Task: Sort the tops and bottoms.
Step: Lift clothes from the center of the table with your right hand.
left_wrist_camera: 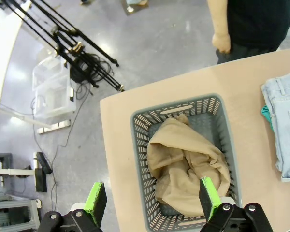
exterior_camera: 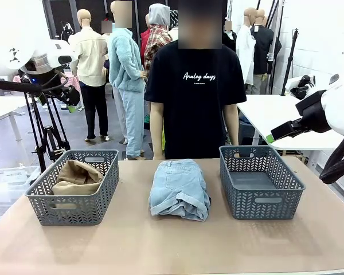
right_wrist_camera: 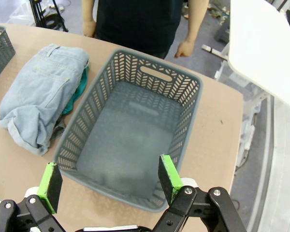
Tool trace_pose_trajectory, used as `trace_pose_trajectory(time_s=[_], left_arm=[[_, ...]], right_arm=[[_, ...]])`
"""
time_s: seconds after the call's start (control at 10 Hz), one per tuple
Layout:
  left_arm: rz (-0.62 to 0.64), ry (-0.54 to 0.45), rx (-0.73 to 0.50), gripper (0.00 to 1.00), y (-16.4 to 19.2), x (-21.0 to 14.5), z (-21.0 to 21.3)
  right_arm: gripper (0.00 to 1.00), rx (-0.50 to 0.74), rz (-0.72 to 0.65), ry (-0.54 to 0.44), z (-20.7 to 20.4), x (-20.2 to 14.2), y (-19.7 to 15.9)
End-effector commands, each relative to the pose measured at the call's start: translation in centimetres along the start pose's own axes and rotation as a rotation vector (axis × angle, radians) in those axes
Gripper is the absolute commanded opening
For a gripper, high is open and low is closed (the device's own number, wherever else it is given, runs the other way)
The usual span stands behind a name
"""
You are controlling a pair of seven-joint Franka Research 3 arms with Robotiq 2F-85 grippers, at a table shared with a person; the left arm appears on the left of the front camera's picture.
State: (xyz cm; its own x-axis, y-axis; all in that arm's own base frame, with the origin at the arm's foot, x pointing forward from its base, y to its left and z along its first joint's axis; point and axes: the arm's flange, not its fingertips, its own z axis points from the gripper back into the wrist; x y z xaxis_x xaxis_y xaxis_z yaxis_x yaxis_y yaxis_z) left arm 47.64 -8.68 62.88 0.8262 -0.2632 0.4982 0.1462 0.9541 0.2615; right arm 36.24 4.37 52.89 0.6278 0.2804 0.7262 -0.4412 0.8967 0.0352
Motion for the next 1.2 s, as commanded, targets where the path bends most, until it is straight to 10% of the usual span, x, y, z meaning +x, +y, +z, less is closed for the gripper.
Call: trace_pose_trajectory(time_s=[0.0, 0.4, 1.1], left_arm=[[-0.039, -0.058, -0.039, 1.0, -1.8, -1.1, 0.8], [-0.218, -0.071, -0.3, 1.0, -4.4, -4.7, 4.7], [-0.348, -0.152, -0.327, 1.0, -3.8, -9.2, 3.9]], right_arm=[[1.0, 0.002, -0.008, 0.007, -0.2, 0.0, 0.1], [1.0, 0.002, -0.008, 0.007, -0.2, 0.0, 0.1], [1.0, 0.002, -0.008, 0.007, -0.2, 0.0, 0.1]])
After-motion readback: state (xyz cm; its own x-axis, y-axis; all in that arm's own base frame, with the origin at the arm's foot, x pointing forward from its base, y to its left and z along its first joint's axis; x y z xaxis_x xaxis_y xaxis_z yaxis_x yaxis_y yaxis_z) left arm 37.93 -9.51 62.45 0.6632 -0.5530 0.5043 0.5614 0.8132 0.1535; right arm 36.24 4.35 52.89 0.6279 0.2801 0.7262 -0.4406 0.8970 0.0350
